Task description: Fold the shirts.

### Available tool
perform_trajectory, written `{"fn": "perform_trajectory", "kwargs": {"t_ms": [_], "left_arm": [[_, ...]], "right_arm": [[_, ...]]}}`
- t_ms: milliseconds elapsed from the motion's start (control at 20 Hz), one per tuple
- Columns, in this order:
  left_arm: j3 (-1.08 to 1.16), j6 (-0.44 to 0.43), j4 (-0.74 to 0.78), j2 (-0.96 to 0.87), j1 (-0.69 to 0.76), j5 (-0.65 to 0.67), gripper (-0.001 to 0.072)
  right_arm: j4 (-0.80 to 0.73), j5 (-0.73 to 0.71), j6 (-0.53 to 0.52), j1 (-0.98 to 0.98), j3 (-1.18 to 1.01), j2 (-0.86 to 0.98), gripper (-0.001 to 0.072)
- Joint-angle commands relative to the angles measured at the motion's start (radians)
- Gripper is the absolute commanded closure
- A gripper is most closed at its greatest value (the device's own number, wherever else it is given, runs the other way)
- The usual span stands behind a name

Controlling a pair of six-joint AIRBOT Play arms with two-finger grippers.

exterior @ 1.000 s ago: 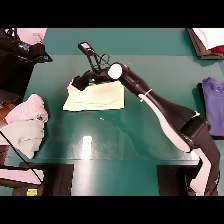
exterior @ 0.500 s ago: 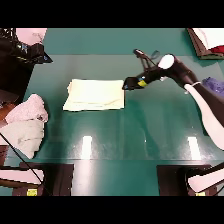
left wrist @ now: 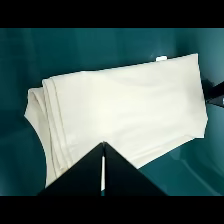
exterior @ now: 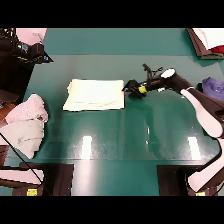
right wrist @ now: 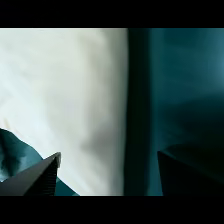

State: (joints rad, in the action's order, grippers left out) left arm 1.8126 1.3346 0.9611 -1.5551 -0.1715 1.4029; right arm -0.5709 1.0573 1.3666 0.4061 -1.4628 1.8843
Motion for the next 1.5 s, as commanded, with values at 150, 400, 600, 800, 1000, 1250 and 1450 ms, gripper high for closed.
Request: {"fn": "perform_trajectory", "kwargs": {"t_ms": [150,400,600,800,1000,1250,1450], "left_arm": [[0.0,-0.009,0.001,0.001,0.072,-0.005,0.0685],[0.0,-0.033,0.001,0.001,0.167,-0.005,0.0685],[0.0,-0.033,0.001,0.001,0.256,-0.004,0.0685],[0.0,-0.033,0.001,0.001,0.332,-0.007,0.0685],[0.0,-0.03,-0.002,0.001,0.381,-0.036,0.0685],[0.0,-0.025,-0.003,0.001,0.445,-0.127,0.0685],[0.0,-0.025,-0.002,0.001,0.491,-0.202,0.0685]], "right_arm": [[0.089,-0.011,0.002,0.15,-0.214,0.174,0.0225],[0.072,0.006,-0.019,0.178,-0.27,0.18,0.0693],[-0.003,0.008,-0.021,0.104,-0.248,0.079,0.0694],[-0.153,0.026,-0.018,-0.063,-0.167,-0.11,0.0694],[-0.302,0.035,0.039,-0.327,-0.07,-0.291,0.0694],[-0.32,-0.13,0.045,-0.688,0.008,-0.439,0.0694],[-0.311,-0.173,0.048,-0.868,0.008,-0.437,0.0694]]}}
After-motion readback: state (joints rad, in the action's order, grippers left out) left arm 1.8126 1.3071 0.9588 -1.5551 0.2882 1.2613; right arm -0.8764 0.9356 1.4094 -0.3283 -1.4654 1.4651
